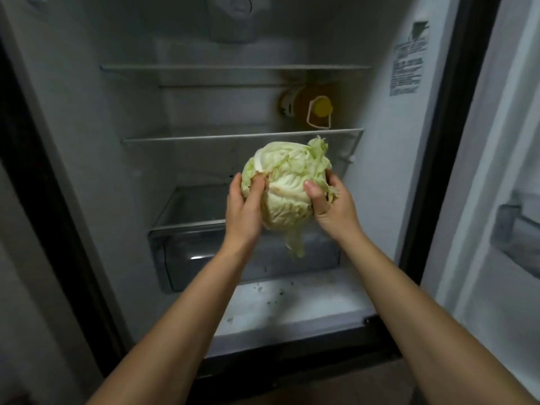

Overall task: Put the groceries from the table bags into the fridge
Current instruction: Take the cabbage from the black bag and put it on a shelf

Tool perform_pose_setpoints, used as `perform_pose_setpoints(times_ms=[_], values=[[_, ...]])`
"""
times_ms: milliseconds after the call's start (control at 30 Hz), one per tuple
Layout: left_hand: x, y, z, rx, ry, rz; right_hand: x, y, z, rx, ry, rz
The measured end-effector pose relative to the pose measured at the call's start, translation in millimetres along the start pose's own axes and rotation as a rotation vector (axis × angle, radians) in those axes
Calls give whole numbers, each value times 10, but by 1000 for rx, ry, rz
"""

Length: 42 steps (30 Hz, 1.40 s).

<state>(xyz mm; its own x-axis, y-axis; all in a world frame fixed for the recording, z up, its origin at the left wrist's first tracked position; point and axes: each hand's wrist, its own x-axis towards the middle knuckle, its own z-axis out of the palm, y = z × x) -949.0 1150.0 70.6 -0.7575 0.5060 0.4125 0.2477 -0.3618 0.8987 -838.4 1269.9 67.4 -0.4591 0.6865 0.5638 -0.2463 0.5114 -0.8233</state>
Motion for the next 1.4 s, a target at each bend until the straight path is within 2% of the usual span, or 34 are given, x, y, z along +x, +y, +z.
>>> perform_pose_setpoints(times_ms=[167, 300, 533, 700, 833, 1000, 1233, 1400], values=[[600, -245, 211, 38, 47, -93, 782, 359, 50, -11, -146, 85], [1045, -447, 295, 31, 74, -99, 1217, 741, 171, -73, -186, 140], [1793, -793, 388, 114, -46, -163, 1717, 1169, 356, -43, -19, 277], [2162, -1020, 564, 226, -68, -105, 2047, 1284, 426, -38, 71, 324], [2387, -1177, 590, 252, -105, -79, 2178, 1359, 439, 29, 29, 393], [2557, -1302, 535, 284, -122, -81, 2265, 1524, 442, 125, -23, 392], [2596, -1471, 257, 245, -74, -305, 2161, 1512, 581, -249, -243, 238], [2547, -1409, 136, 394, -155, -282, 2075, 1516, 621, -398, -252, 253]])
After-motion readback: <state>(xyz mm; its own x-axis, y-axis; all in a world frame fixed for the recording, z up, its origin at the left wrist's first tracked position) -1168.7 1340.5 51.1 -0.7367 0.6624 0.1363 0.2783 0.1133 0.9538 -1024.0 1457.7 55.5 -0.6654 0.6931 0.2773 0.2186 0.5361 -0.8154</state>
